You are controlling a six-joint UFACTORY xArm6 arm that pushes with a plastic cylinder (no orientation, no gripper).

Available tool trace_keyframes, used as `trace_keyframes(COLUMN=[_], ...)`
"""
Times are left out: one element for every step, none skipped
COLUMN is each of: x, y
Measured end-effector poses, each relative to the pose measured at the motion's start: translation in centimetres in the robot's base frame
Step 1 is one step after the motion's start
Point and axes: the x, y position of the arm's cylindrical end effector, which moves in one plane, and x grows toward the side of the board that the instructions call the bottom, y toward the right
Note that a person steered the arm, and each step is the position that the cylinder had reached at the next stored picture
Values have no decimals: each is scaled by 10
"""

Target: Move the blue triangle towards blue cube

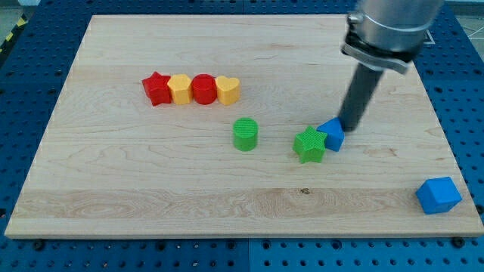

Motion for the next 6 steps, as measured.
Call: trace_keyframes(x=[-8, 1, 9, 8, 9, 23], y=[-61, -99, -100, -67, -50, -36])
